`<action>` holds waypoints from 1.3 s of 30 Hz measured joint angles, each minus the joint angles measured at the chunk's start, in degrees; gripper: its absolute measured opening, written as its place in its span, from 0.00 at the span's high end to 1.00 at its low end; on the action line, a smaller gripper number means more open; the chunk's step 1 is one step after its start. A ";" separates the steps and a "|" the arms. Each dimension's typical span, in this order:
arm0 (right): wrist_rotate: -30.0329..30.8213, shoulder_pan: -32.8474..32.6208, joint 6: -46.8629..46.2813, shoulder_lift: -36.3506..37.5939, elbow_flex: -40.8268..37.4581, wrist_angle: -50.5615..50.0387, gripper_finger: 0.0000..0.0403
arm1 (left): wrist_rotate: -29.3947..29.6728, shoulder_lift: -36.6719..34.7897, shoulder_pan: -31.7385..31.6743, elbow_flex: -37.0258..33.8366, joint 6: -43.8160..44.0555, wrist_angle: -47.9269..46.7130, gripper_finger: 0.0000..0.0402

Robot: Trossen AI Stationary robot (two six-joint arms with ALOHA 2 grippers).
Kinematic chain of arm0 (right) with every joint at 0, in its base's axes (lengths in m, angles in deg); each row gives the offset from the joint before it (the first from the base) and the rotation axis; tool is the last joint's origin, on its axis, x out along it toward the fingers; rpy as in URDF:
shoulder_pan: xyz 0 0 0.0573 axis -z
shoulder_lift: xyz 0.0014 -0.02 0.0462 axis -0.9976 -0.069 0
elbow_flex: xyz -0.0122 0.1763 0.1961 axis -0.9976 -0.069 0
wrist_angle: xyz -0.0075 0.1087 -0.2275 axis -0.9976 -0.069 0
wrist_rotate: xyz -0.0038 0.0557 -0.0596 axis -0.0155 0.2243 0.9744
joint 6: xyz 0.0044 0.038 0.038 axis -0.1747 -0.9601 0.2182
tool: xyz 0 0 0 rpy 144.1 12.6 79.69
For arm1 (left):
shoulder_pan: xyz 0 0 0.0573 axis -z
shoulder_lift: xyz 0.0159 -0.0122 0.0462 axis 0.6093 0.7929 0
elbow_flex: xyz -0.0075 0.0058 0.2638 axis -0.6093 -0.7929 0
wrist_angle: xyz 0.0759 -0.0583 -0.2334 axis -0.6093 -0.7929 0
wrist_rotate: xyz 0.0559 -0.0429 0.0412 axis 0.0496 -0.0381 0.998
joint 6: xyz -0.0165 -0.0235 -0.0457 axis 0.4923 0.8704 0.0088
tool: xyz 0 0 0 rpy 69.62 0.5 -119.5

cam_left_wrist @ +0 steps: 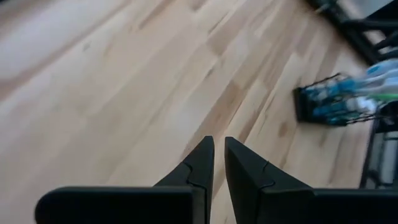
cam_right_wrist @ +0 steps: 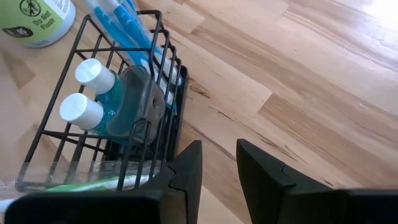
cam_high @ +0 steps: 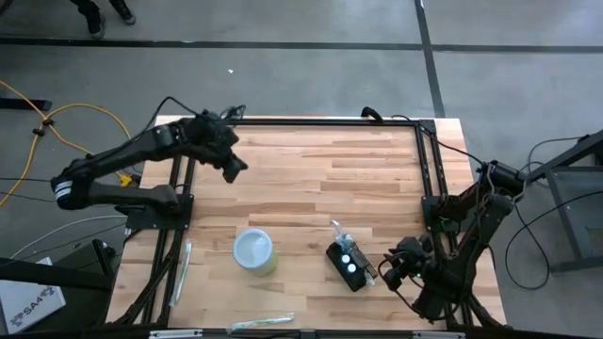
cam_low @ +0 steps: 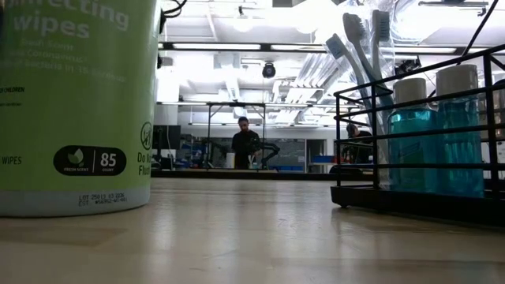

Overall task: Pick & Place toothbrushing station
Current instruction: Put the top green toothbrush into the black mesh organizer

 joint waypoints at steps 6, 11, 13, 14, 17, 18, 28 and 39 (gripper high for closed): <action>0.17 0.48 3.67 0.00 0.00 1.96 0.78 | 5.65 -0.04 9.21 0.00 2.92 -4.56 0.91; -0.01 0.43 3.87 0.00 0.00 2.71 0.78 | 5.81 -0.04 13.51 0.00 4.34 -8.50 0.91; -0.02 0.43 3.89 0.00 0.00 3.24 0.78 | 6.10 -0.04 14.42 0.00 5.18 -10.95 0.91; -0.02 0.40 3.89 0.00 0.00 3.54 0.78 | 6.63 -0.04 14.89 0.00 5.22 -12.73 0.91; -0.02 0.39 3.92 0.00 0.00 3.77 0.78 | 8.46 -0.02 16.30 0.00 5.36 -18.98 0.91; -0.02 0.39 3.92 0.00 0.00 3.77 0.78 | 8.78 -0.02 16.66 0.00 5.36 -21.06 0.91; -0.02 0.39 3.92 0.00 0.00 4.41 0.78 | 7.17 0.50 23.17 0.00 10.93 -25.24 0.91; -0.07 0.39 5.36 0.00 0.00 4.85 0.78 | 12.09 0.71 35.91 0.00 27.51 -27.47 0.91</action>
